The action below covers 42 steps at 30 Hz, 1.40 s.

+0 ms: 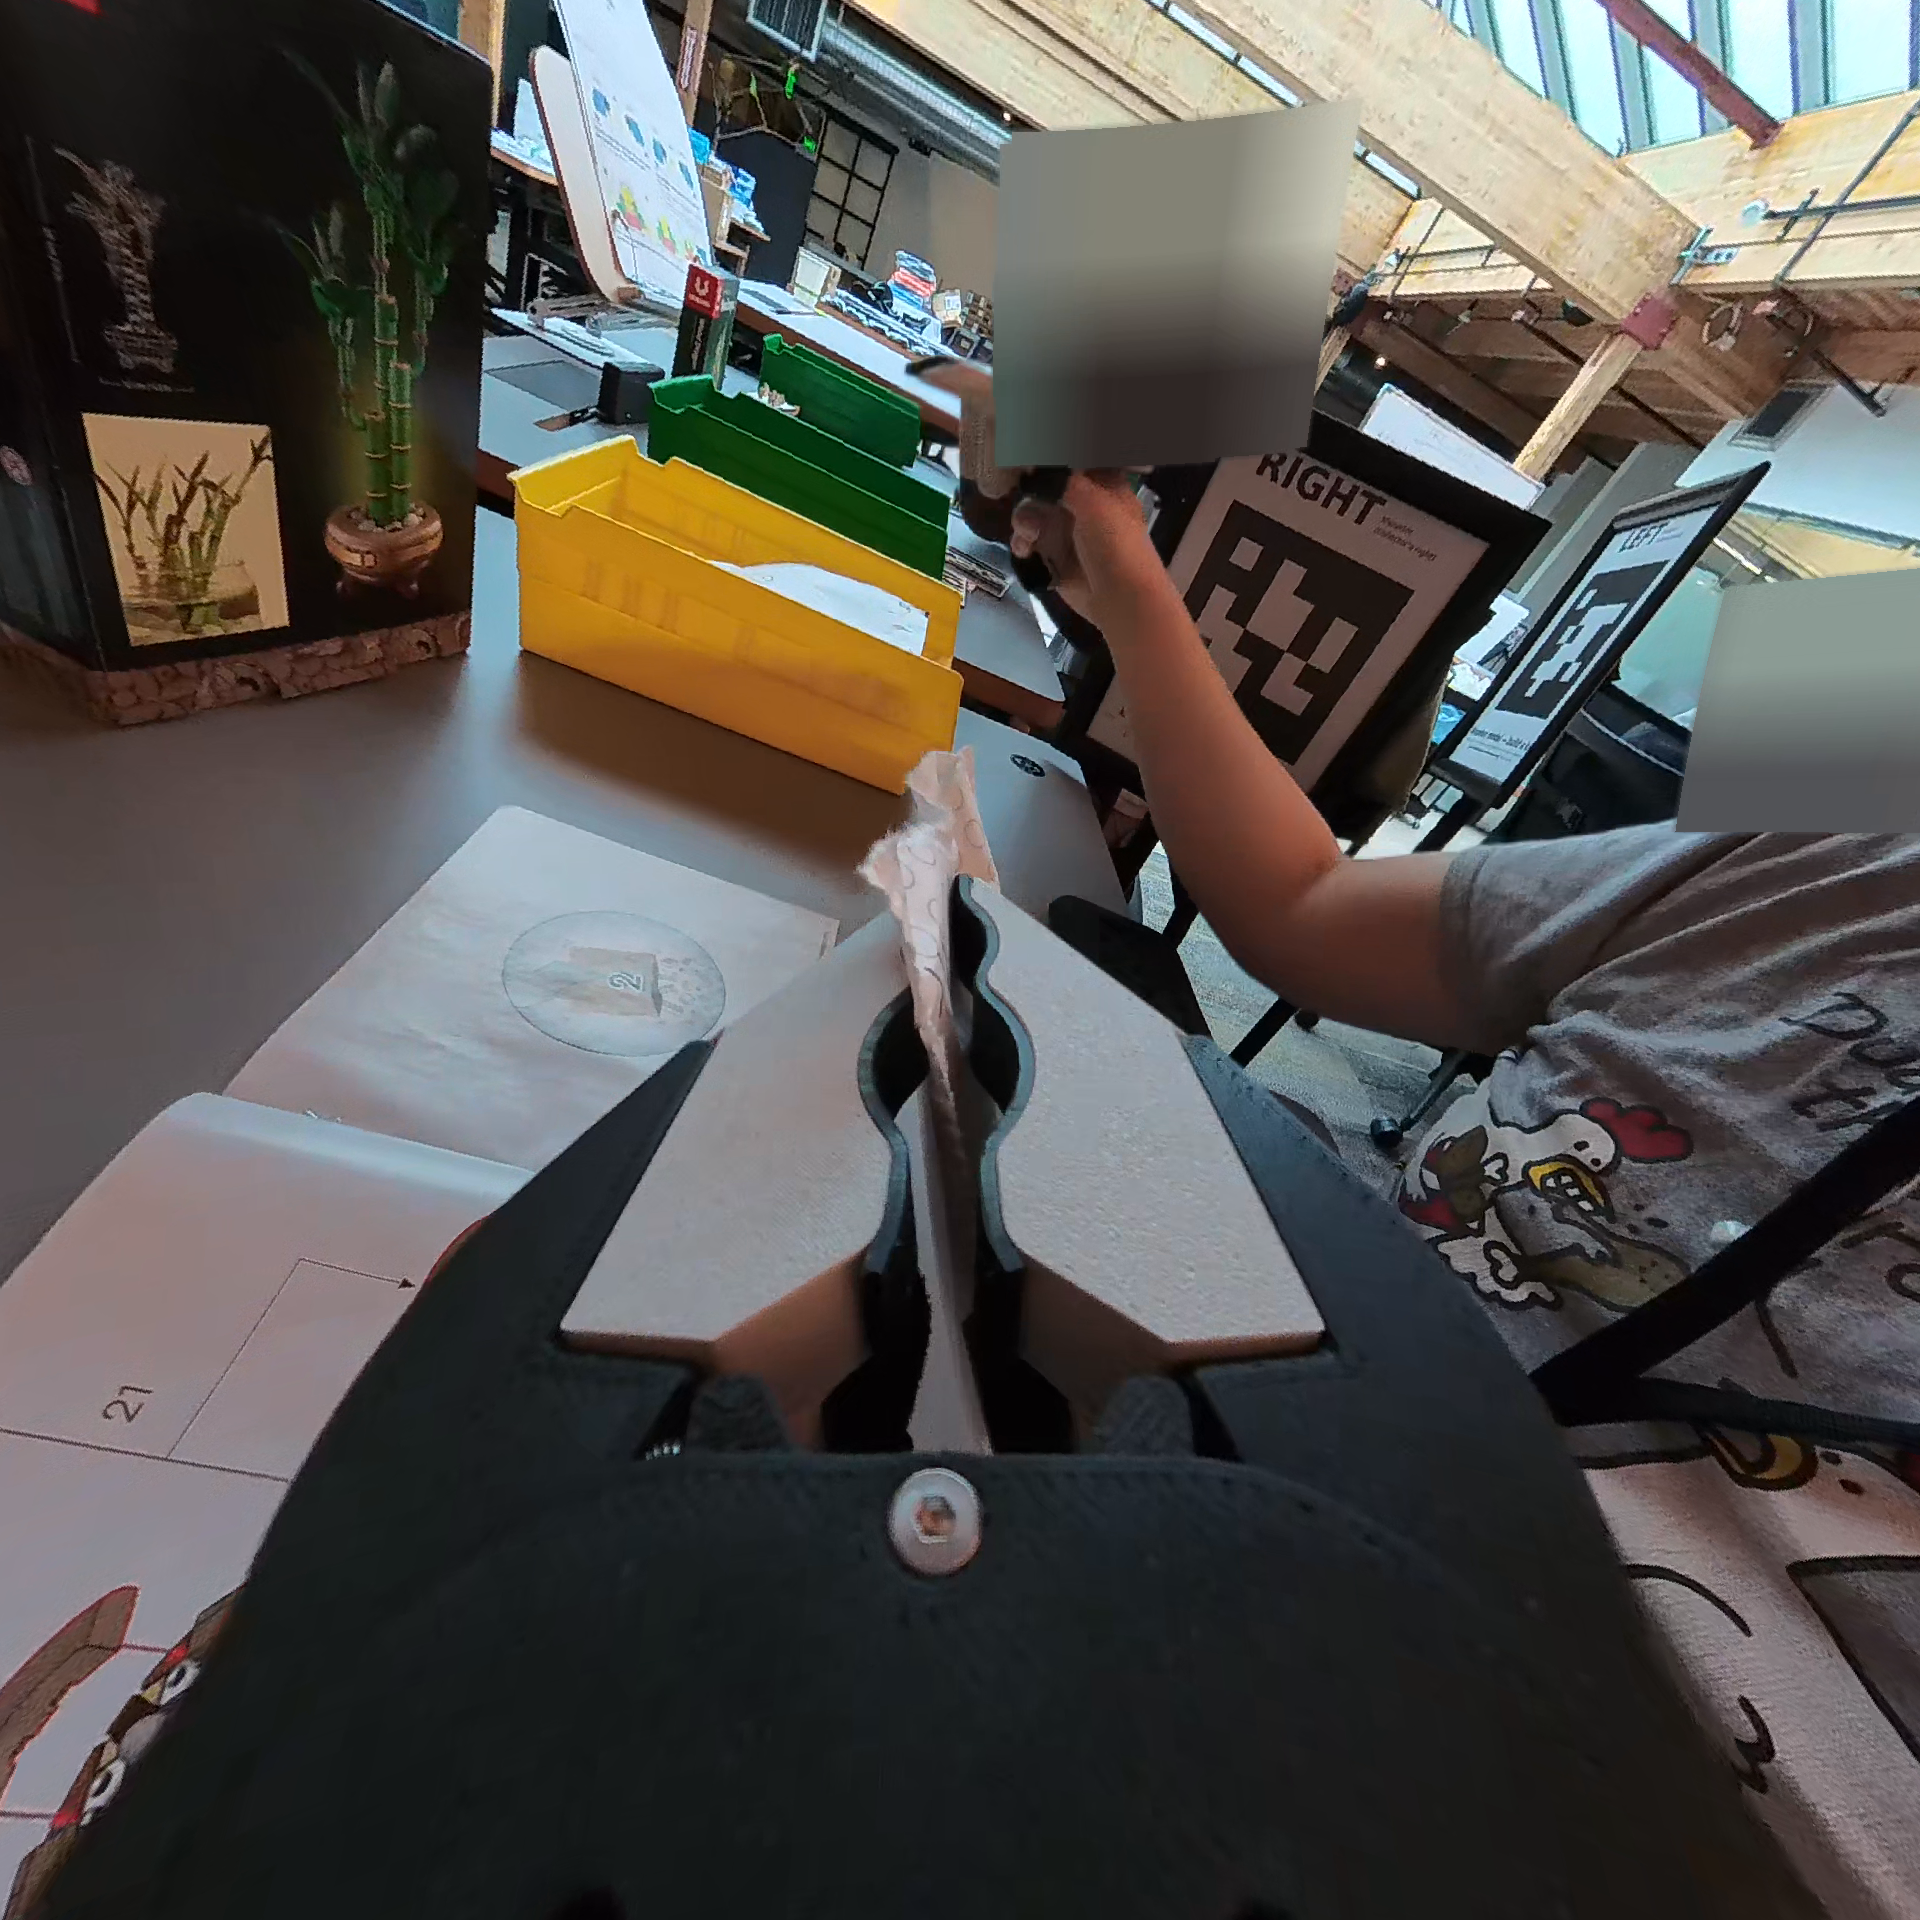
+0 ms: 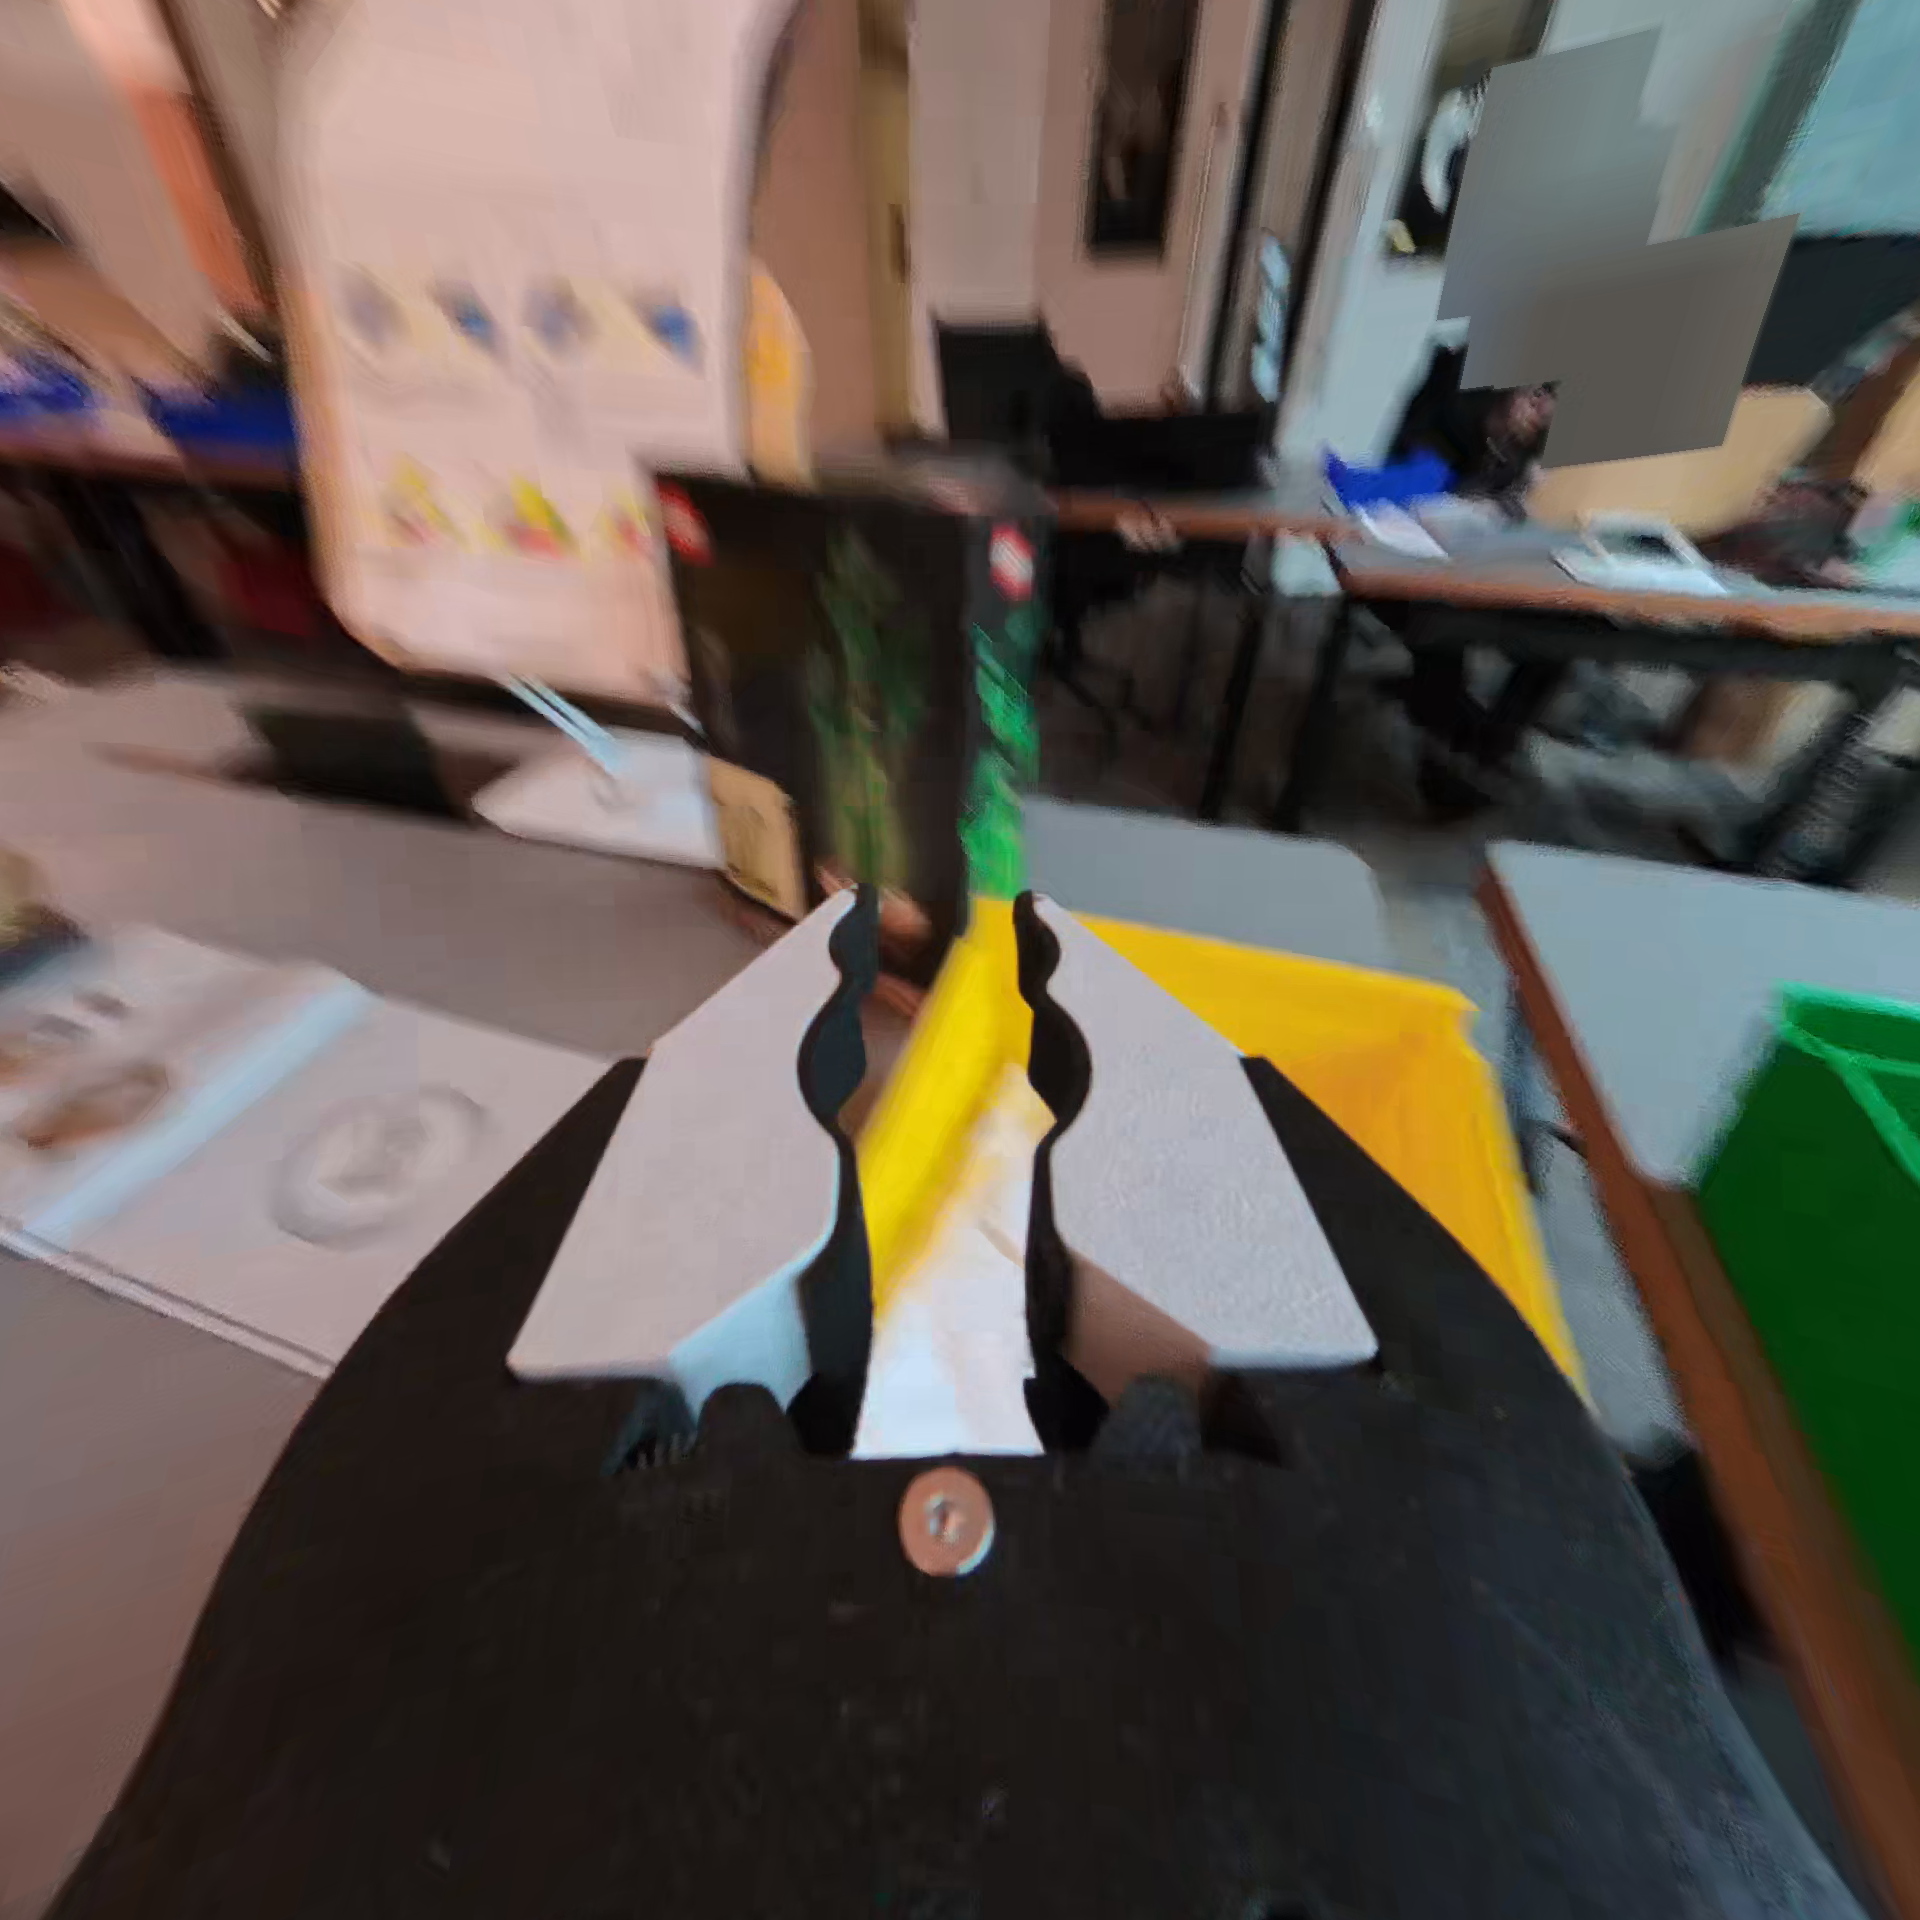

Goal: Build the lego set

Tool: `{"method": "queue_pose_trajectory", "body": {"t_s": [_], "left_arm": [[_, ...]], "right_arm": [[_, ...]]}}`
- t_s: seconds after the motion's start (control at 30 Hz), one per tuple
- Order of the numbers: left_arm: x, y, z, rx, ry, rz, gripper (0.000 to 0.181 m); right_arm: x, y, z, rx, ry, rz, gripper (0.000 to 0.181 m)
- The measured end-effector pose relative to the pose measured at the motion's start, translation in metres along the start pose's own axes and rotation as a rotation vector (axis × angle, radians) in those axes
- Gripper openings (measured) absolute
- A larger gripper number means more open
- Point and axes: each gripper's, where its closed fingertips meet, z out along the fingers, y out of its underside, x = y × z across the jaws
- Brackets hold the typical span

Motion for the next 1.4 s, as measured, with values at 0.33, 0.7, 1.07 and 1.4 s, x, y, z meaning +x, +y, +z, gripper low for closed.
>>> {"method": "queue_pose_trajectory", "body": {"t_s": [0.33, 0.7, 1.07, 1.4], "left_arm": [[0.013, -0.028, -0.004, 0.163, -0.016, 0.02, 0.0], [0.037, -0.079, -0.068, 0.434, -0.19, 0.14, 0.0], [0.042, -0.07, -0.171, 0.656, -0.402, 0.043, 0.0], [0.041, -0.038, -0.288, 0.569, -0.6, 0.046, 0.039]], "right_arm": [[-0.371, 0.004, 0.051, 0.158, -0.921, 0.019, 0.049], [-0.485, 0.015, 0.068, 0.121, -1.265, 0.378, 0.022], [-0.595, -0.018, 0.096, 0.146, -1.388, 0.712, 0.029], [-0.654, 0.008, 0.138, -0.192, -1.494, 0.681, 0.017]]}}
